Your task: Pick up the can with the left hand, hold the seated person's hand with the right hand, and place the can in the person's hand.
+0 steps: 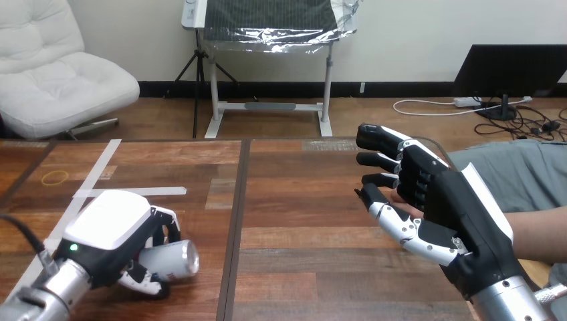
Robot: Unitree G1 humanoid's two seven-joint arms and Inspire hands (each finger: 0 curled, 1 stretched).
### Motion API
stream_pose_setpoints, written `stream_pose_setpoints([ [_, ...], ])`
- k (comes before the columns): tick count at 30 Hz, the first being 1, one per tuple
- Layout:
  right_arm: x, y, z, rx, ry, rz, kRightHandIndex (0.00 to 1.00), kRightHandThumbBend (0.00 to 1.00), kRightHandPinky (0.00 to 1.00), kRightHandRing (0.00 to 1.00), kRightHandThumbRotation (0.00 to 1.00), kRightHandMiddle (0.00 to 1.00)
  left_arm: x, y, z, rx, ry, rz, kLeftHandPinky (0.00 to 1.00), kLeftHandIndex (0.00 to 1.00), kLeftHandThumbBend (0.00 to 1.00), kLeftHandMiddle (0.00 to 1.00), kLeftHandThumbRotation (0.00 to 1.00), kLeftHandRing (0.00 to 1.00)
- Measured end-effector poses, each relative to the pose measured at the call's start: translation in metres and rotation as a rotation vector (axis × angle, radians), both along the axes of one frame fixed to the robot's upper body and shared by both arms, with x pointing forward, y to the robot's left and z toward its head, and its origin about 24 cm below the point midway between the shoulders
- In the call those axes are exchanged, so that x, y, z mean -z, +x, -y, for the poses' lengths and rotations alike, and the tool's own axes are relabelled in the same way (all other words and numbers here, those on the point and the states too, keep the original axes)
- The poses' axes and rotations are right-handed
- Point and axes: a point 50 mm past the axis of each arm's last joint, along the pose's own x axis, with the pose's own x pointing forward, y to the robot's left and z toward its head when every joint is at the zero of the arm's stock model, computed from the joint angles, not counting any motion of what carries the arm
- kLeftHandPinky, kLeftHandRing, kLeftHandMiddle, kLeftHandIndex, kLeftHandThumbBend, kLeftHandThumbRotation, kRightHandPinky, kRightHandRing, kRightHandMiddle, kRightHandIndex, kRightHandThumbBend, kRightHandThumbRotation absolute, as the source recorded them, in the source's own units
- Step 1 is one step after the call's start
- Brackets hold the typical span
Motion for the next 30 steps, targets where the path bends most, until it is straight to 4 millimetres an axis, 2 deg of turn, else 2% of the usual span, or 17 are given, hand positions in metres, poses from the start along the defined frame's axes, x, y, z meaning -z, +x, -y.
stream_pose_setpoints([
  [12,0.0,0.0,0.0,0.0,0.001,0.0,0.85,0.33,0.75,0.84,0.0,0.88,0.0,-0.008,0.017,0.027,-0.124,0.007,0.41,0.54,0.66,0.51,0.0,0.46],
  [30,0.0,0.0,0.0,0.004,0.003,0.002,0.87,0.33,0.72,0.84,0.0,0.88,-0.025,0.002,0.037,0.112,-0.189,0.111,0.39,0.53,0.65,0.5,0.0,0.44],
])
